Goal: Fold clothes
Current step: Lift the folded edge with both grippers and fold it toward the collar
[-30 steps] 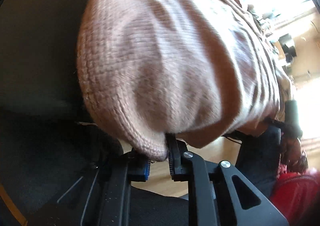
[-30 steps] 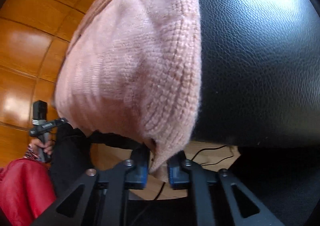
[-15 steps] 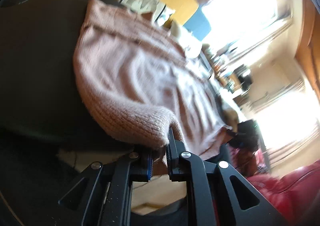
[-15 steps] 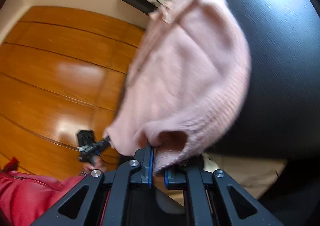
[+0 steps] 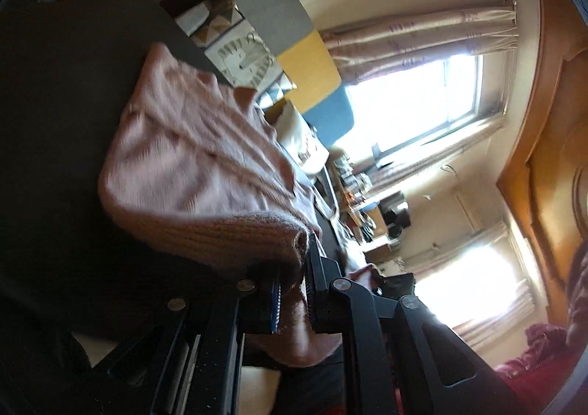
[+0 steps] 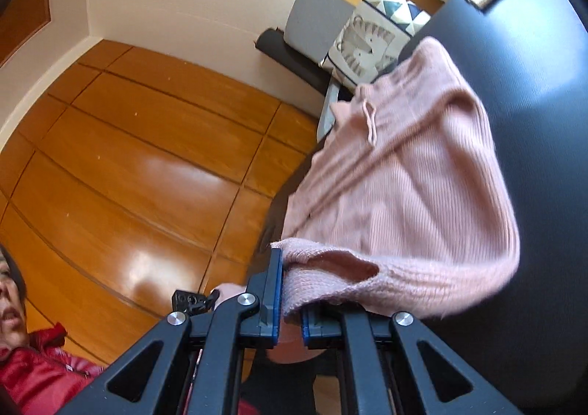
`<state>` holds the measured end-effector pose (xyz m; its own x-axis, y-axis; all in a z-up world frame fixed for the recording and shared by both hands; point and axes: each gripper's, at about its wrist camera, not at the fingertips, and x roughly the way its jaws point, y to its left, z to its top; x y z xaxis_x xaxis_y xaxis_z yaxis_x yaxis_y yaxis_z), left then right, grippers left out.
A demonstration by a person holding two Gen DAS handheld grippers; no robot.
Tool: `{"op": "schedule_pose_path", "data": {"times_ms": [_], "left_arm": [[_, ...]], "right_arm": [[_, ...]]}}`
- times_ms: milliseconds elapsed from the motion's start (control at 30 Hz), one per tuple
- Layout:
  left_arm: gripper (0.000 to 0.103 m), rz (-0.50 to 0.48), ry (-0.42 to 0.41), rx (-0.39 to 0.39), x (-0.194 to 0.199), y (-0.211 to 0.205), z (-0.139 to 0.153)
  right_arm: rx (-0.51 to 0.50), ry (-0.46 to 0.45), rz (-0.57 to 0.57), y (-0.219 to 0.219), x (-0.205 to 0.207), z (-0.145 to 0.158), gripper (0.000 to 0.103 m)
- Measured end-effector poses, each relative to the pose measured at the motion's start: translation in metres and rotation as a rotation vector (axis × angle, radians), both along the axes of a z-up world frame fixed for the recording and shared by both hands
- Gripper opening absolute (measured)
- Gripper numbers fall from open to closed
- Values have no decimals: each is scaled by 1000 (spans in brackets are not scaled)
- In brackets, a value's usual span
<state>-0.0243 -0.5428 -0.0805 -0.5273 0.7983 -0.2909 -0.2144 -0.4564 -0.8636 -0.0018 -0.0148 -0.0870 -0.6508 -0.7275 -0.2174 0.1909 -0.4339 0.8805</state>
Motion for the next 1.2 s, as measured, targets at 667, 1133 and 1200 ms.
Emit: {"op": "schedule_pose_path", "data": {"times_ms": [667,1133,1200], "left_arm": [[11,126,-115,20,-190,-9,-24],[12,208,-356,186,-252,-5,-97],[12,204,-342,203,-253,-4,-94]], "right_arm": [[87,-39,-76,49,-197,31,6],[-2,-263,-190,88,-278,-46,6],[-14,-273,-213,92,-282,-51,6]]}}
